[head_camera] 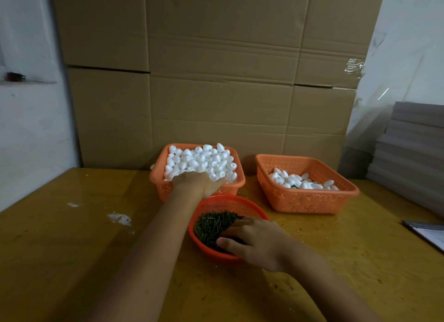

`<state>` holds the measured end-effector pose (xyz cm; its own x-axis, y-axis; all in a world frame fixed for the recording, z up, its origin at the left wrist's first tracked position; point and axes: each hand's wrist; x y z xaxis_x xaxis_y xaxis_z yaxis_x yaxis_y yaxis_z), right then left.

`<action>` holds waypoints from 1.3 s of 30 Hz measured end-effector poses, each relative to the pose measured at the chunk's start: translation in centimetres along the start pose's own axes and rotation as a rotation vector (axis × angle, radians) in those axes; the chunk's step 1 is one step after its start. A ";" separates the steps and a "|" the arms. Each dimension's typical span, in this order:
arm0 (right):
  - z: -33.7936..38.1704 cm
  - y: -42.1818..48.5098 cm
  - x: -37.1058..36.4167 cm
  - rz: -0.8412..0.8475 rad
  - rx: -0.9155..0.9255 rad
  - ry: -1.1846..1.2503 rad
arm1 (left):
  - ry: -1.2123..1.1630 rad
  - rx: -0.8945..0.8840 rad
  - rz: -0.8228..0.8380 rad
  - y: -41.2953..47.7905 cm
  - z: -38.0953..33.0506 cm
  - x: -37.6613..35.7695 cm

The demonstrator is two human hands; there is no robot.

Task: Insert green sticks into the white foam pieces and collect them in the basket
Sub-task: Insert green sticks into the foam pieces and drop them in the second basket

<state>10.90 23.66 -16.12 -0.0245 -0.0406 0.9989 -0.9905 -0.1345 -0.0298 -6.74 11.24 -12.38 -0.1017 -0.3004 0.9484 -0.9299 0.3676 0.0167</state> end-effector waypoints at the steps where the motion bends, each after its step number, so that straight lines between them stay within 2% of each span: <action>1: -0.1 0.0 0.0 -0.004 0.001 0.005 | -0.008 -0.009 0.004 0.0 -0.2 0.1; 9: 0.0 -0.1 0.2 0.002 -0.003 0.003 | 0.046 -0.035 -0.044 0.6 0.2 0.3; 14: 0.2 -0.2 0.5 0.012 -0.010 0.010 | -0.011 -0.073 -0.052 1.7 1.3 0.9; 16: 0.2 -0.2 0.6 0.017 -0.009 0.009 | -0.090 -0.081 -0.127 1.9 1.8 1.1; 21: 0.1 -0.3 0.5 0.011 -0.017 0.017 | -0.430 -0.081 -0.459 1.6 3.2 0.5; 25: 0.1 -0.2 0.4 0.008 -0.013 0.023 | -0.740 -0.047 -0.542 1.3 3.3 0.3; 27: 0.0 -0.2 0.3 0.006 -0.010 0.028 | -0.956 -0.086 -0.537 1.0 3.1 0.5; 29: -0.1 -0.2 0.3 0.007 -0.004 0.030 | -1.058 -0.143 -0.513 0.5 3.2 0.5; 33: 0.1 -0.3 0.4 0.008 -0.005 0.033 | -1.318 -0.253 -0.351 -1.7 2.2 -0.4; 39: 0.2 -0.2 0.6 0.013 -0.011 0.026 | -1.676 -0.171 -0.157 -5.0 0.9 -0.4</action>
<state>11.16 23.42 -15.54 -0.0411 -0.0166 0.9990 -0.9914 -0.1235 -0.0428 -2.34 8.74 -13.14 -0.3592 -0.8341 -0.4186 -0.9319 0.2961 0.2095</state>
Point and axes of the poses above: each hand's wrist, its own y-axis towards the middle knuckle, its own x-axis out of the back of the hand, z = x × y, and after that the axes turned 7 degrees about -y, right-handed
